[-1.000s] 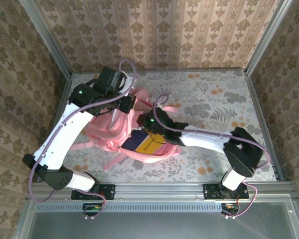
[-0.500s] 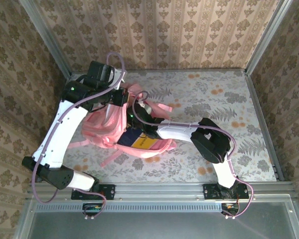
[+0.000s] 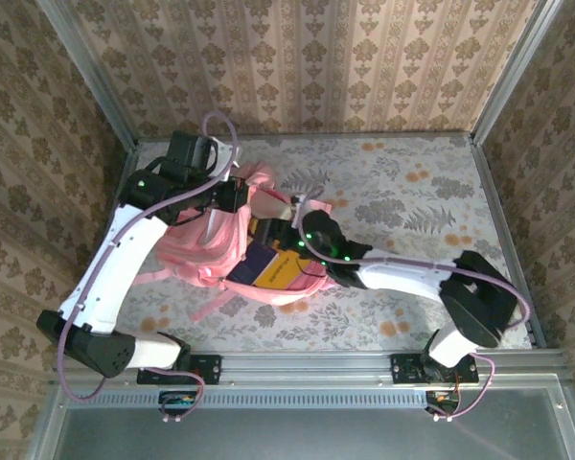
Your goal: Pack the student bag
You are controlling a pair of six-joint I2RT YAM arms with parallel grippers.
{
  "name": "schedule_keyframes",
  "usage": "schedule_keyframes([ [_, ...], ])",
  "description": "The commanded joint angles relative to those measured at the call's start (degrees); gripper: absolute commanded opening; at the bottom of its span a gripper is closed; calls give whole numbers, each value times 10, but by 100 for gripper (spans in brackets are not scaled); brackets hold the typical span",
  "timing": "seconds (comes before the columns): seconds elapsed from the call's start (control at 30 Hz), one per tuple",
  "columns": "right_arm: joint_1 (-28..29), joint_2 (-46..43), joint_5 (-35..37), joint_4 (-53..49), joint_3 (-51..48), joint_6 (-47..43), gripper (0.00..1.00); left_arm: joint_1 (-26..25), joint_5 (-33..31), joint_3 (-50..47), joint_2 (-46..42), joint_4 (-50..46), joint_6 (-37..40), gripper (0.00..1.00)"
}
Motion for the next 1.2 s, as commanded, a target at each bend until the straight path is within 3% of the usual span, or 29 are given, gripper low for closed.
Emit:
schedule_keyframes([
  [0.0, -23, -73, 67, -34, -71, -24, 67, 7, 24, -25, -25, 59, -15, 0],
  [0.1, -69, -169, 121, -109, -116, -5, 63, -12, 40, -62, -19, 82, -22, 0],
  [0.27, -167, -276, 94, -154, -158, -17, 60, -80, 43, -128, 19, 140, -40, 0],
  [0.47, -210, -301, 60, -195, -152, -30, 59, -149, 65, -153, 103, 180, -56, 6],
  [0.67, -214, -299, 40, -203, -149, -34, 58, -165, 92, -139, 161, 212, -70, 10],
  [0.93, -215, -329, 61, -245, -136, -56, 57, -158, 123, -51, 268, 239, -89, 0],
  [1.13, -216, -348, 75, -268, -147, -62, 57, -137, 200, 99, 402, 249, -132, 0],
  [1.17, -215, -353, 73, -275, -147, -67, 57, -136, 209, 128, 418, 245, -139, 5],
])
